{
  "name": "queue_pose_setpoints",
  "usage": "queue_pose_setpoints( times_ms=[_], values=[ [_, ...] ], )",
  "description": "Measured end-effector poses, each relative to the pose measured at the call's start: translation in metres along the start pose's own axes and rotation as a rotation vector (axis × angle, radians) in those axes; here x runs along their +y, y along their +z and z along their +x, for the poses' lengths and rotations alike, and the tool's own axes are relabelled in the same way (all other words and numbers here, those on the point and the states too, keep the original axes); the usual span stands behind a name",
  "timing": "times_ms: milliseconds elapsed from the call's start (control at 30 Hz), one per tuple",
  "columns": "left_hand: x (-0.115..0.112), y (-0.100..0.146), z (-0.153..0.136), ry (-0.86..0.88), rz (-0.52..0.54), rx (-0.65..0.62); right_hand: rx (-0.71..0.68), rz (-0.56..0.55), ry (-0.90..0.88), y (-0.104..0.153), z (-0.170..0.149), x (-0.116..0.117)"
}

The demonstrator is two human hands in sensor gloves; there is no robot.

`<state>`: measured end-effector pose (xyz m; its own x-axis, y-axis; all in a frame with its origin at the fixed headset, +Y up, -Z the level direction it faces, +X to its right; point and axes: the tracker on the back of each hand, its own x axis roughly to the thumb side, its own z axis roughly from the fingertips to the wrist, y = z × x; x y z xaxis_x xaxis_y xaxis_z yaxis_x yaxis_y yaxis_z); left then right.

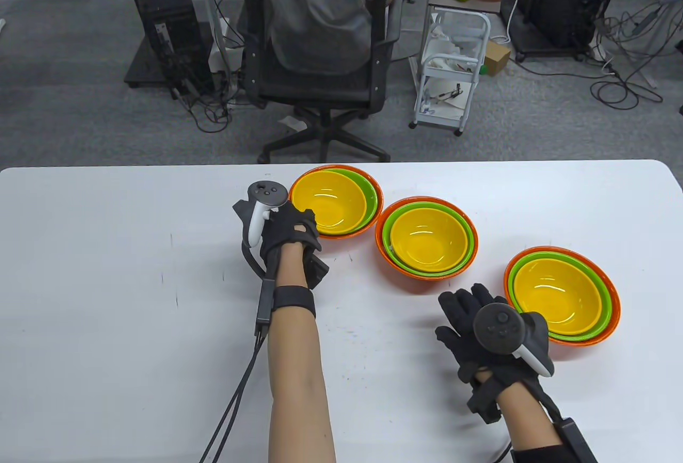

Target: Nest bowls by size, largest on bottom, smallest on top

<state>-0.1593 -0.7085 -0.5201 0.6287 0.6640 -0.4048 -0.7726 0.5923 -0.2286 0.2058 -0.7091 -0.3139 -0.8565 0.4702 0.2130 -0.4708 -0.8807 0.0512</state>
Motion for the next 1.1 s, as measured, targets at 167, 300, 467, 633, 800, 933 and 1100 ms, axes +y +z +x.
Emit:
queue_pose_setpoints(
  times_ms=[167, 300, 467, 633, 800, 933, 1100],
  values=[
    [-0.003, -0.001, 0.001, -0.029, 0.005, 0.035, 0.006, 0.003, -0.004, 0.000, 0.000, 0.000],
    [-0.002, 0.003, 0.001, -0.022, 0.029, 0.112, 0.010, 0.011, -0.008, 0.000, 0.000, 0.001],
    [-0.004, 0.006, 0.004, -0.091, 0.080, 0.179, 0.013, 0.016, -0.009, 0.000, 0.000, 0.001],
    [-0.009, 0.007, 0.001, -0.115, 0.111, 0.196, 0.019, 0.021, -0.012, 0.000, -0.001, 0.001],
    [-0.009, 0.012, -0.002, -0.122, 0.158, 0.179, 0.024, 0.017, -0.015, -0.001, -0.002, 0.000],
    [-0.012, 0.021, -0.003, -0.164, 0.149, 0.120, 0.024, 0.011, -0.014, -0.001, -0.002, -0.001],
    [-0.014, 0.041, -0.004, -0.289, 0.110, 0.051, 0.016, 0.003, -0.004, -0.002, 0.000, -0.001]
  ],
)
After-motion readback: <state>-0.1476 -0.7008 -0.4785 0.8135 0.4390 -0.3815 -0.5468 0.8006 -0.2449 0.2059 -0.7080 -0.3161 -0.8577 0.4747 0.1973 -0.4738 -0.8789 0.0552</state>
